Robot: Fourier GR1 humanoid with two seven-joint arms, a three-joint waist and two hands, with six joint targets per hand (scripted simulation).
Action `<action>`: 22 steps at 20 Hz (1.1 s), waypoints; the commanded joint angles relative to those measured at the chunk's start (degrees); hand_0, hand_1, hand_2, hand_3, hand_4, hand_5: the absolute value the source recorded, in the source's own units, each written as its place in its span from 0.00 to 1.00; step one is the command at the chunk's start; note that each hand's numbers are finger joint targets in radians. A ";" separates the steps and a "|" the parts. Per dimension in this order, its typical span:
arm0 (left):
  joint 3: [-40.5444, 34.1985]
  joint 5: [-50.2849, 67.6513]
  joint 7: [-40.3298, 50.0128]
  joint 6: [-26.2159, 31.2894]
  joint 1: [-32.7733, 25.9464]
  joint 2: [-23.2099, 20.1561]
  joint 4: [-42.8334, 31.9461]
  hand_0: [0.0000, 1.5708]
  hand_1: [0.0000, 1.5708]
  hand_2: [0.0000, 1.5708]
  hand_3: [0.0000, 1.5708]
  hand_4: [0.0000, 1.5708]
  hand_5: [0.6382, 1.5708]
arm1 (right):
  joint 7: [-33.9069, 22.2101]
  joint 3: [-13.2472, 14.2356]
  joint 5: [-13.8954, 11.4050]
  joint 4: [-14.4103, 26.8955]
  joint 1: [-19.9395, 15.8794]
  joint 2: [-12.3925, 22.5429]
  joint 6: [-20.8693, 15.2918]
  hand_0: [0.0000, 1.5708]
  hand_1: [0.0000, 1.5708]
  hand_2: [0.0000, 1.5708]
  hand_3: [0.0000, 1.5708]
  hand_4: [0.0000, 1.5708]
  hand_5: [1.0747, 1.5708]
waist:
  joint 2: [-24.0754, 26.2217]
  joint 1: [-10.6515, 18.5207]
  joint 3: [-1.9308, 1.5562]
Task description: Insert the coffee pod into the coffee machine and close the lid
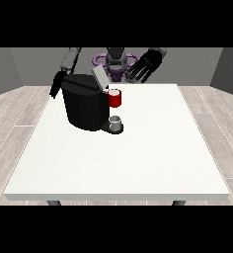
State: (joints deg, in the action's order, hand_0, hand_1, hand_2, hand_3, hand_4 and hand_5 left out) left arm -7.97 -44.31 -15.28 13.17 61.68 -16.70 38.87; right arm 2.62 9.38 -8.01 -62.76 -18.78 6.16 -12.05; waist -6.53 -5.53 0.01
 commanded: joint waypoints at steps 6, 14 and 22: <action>-15.11 20.59 -5.56 1.67 -17.78 13.35 -1.08 0.00 0.00 0.00 0.00 0.04 1.00 | 1.47 1.93 1.42 1.17 9.92 1.39 1.57 0.00 0.00 0.00 0.00 0.00 1.00 | 13.23 8.51 0.14; -13.69 21.65 -1.27 3.26 -28.66 15.22 0.44 0.00 0.00 0.00 0.00 0.28 1.00 | 3.12 -1.16 1.85 -3.90 12.99 -1.32 3.25 0.00 0.00 0.00 0.00 0.00 1.00 | 22.52 9.86 -0.02; -12.68 25.56 0.39 4.51 -34.06 16.64 2.40 0.00 0.00 0.00 0.00 0.23 1.00 | -4.54 -5.18 3.29 -10.64 5.20 0.64 10.50 0.00 0.00 0.00 0.00 0.04 1.00 | 25.57 12.09 -0.01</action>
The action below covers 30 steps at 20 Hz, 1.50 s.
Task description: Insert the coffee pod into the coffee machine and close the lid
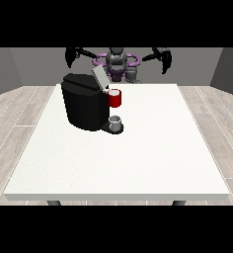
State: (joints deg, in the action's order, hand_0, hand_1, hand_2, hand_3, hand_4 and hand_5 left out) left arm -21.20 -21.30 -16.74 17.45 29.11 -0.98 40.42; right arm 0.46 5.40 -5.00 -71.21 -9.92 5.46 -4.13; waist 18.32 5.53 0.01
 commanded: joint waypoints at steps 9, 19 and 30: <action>6.43 8.17 7.39 1.87 -5.50 0.96 14.47 0.00 0.00 0.00 0.00 0.23 1.00 | -5.58 2.90 1.41 -1.40 -11.40 5.10 2.69 0.00 0.00 0.00 0.00 0.00 1.00 | -4.30 5.45 -0.03; 8.43 13.17 8.85 1.70 -9.14 -1.74 24.93 0.00 0.00 0.00 0.00 0.17 1.00 | -8.47 6.36 8.40 3.36 -17.31 3.27 3.81 0.00 0.00 0.00 0.00 0.08 1.00 | -11.43 4.93 -0.02; 13.06 14.97 12.62 -0.10 -17.01 -1.69 39.55 0.00 0.00 0.00 0.00 0.23 1.00 | -5.52 4.20 7.40 10.03 -21.94 4.18 5.05 0.00 0.00 0.00 0.00 0.00 1.00 | -16.01 4.42 -0.02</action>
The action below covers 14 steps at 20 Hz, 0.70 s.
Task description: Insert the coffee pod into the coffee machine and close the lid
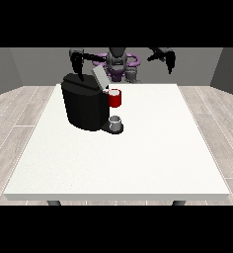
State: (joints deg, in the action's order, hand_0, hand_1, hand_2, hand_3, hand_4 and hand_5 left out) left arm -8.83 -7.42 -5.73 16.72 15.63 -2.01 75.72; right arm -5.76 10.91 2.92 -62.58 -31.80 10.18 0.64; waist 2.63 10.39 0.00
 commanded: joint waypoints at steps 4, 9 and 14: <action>0.35 1.94 1.43 0.39 -2.15 -1.54 5.31 0.00 0.00 0.00 0.00 0.21 1.00 | 2.99 -3.10 -2.41 2.46 -3.17 -2.28 -1.58 0.00 0.00 0.00 0.00 0.00 1.00 | -2.85 -0.03 0.00; -0.14 -0.14 -2.80 -2.24 -5.49 -2.71 3.85 0.00 0.00 0.00 0.00 0.19 1.00 | -1.11 -2.17 0.35 2.69 -6.92 0.39 3.04 0.00 0.00 0.00 0.00 0.00 1.00 | -4.18 -1.25 0.00; 0.39 1.17 1.09 -2.43 -4.51 -3.03 5.96 0.00 0.00 0.00 0.00 0.22 1.00 | -0.11 -4.39 -2.84 4.21 -8.82 -2.14 -0.91 0.00 0.00 0.00 0.00 0.08 1.00 | -4.62 -0.96 0.00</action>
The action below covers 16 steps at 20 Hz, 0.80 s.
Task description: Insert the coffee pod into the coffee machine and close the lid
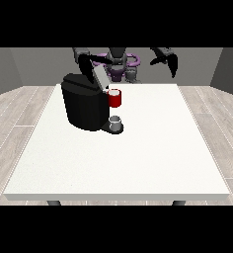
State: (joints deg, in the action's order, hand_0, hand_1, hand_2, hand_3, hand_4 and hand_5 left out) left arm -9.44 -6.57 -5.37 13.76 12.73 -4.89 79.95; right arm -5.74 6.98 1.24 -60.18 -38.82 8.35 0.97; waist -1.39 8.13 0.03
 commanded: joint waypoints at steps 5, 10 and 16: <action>2.93 -1.34 -1.98 -1.48 -2.25 1.62 1.58 0.00 0.00 0.00 0.00 0.23 1.00 | 3.78 -2.83 -3.45 1.84 -2.77 -0.85 -0.54 0.00 0.00 0.00 0.00 0.14 1.00 | -2.01 1.41 -0.03; 3.63 -1.20 -0.22 -0.51 0.68 0.68 2.53 0.00 0.00 0.00 0.00 0.21 1.00 | 2.75 -2.67 -4.70 2.44 -8.79 1.48 -0.17 0.00 0.00 0.00 0.00 0.07 1.00 | -4.84 4.14 -0.03; 1.48 -0.06 -1.73 -1.05 4.01 -0.09 -0.36 0.00 0.00 0.00 0.00 0.21 1.00 | -1.75 -4.68 -6.06 -0.53 -12.97 -1.00 -2.18 0.00 0.00 0.00 0.00 0.00 1.00 | -6.61 4.43 0.01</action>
State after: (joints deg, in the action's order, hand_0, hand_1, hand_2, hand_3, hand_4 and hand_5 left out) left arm -7.39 -6.72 -5.42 13.42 14.32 -5.02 80.91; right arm -9.90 5.16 -4.08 -59.65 -46.25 10.71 -1.54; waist -5.39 10.30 -0.44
